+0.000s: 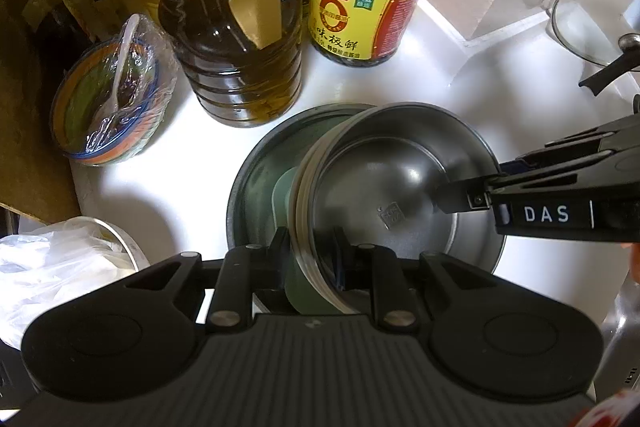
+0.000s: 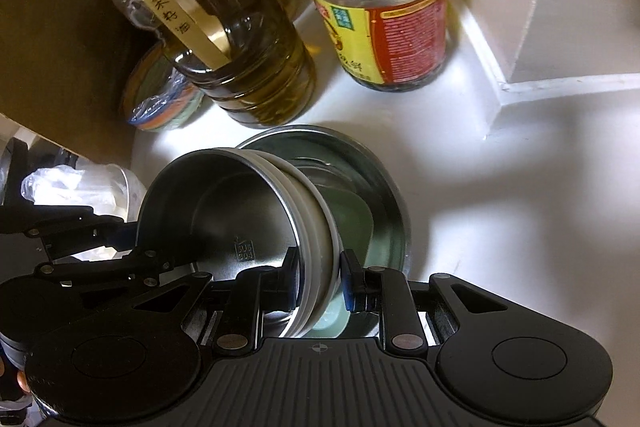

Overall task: Organize plates and bowls
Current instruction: 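Lower the bowl stack onto the green plate in the steel tray and open the right gripper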

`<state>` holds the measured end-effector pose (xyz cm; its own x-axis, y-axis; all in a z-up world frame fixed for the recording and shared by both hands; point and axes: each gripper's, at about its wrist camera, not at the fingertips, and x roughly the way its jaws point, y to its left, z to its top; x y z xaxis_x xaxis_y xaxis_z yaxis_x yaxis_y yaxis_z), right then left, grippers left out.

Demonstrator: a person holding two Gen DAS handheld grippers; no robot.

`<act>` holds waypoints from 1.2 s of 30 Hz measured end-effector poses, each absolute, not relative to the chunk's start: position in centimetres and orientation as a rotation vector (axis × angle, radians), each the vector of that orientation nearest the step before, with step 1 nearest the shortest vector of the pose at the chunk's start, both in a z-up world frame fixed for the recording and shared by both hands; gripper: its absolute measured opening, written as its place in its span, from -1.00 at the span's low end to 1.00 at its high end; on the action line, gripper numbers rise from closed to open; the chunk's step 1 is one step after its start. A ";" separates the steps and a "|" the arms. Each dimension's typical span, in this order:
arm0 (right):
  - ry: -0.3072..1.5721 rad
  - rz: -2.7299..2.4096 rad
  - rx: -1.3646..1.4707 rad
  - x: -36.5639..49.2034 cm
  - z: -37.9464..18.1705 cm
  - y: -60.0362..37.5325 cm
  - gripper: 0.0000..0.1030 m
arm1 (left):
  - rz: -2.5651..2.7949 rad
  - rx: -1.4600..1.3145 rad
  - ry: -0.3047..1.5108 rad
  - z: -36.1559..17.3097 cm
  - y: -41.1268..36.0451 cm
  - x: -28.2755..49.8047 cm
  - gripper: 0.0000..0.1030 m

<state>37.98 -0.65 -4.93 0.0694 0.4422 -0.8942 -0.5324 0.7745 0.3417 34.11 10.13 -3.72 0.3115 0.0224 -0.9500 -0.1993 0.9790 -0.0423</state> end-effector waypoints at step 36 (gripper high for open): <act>1.404 0.727 -0.120 39.0 -8.5 0.2 -0.59 | 0.147 -0.190 1.298 -7.0 10.6 35.0 -0.64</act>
